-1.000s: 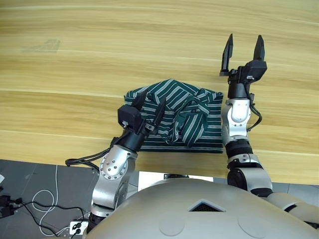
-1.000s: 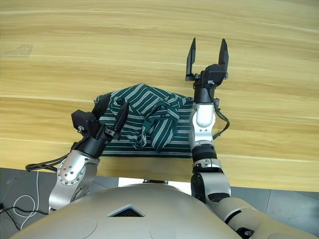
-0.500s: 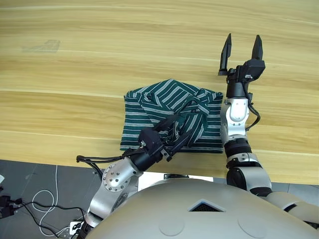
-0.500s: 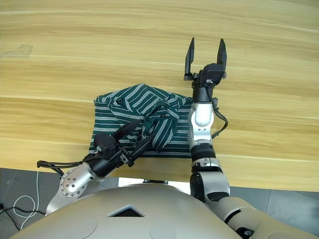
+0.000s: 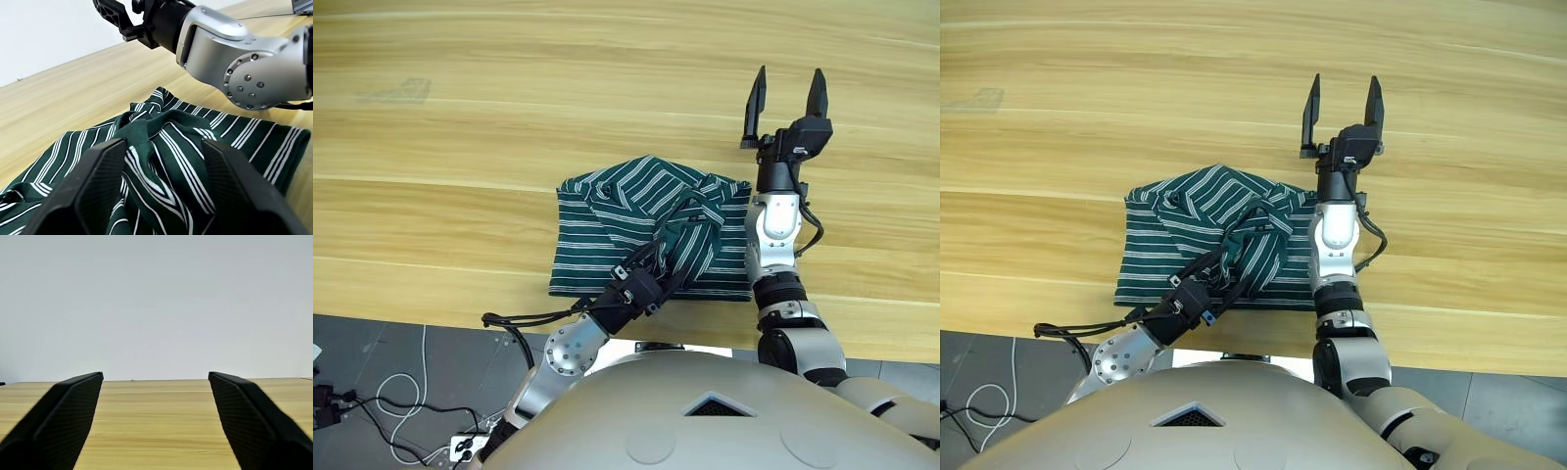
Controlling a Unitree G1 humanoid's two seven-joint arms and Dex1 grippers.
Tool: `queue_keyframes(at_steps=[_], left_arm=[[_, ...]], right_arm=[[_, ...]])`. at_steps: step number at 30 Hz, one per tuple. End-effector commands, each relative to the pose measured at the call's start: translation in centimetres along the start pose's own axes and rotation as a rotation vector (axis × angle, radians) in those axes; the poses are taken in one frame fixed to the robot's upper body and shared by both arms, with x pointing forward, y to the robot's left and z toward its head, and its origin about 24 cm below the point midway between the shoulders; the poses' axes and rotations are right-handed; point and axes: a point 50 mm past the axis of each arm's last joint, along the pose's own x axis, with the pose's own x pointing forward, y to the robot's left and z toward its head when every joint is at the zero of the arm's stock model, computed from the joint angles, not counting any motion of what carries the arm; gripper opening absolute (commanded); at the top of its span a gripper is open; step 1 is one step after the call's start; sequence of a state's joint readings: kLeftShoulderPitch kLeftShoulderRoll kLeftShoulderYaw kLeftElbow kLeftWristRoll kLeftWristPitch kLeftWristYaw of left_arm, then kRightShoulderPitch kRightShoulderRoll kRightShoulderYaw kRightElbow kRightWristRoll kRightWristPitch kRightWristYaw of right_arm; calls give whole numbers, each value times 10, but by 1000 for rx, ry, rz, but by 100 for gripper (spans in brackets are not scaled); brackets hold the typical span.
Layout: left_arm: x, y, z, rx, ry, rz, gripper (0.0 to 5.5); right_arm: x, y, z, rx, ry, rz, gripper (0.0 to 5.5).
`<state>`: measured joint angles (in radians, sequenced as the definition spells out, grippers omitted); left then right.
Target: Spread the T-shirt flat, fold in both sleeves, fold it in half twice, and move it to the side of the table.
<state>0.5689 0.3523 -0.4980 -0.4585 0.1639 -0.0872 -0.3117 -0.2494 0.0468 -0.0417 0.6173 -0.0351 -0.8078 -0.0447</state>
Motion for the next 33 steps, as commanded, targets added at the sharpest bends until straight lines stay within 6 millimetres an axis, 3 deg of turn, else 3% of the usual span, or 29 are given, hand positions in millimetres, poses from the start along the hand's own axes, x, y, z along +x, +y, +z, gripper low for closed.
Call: queue_keyframes(at_steps=[1,8,13,16,24,33], left_arm=[[0,1,-4,24,12,12,283],[4,22,-7,43,22,183,283],[7,19,-10,22,24,172,283],[7,17,-13,8,39,154,242],[9,12,-19,4,65,106,242],[11,16,-17,27,49,118,88]], right_arm=[[4,1,2,-7,-4,7,400],[4,1,2,-8,-4,6,400],[4,1,2,-9,-5,5,400],[4,1,1,-9,-4,6,395],[6,1,1,-12,-1,6,395],[7,1,-1,-13,2,7,395]])
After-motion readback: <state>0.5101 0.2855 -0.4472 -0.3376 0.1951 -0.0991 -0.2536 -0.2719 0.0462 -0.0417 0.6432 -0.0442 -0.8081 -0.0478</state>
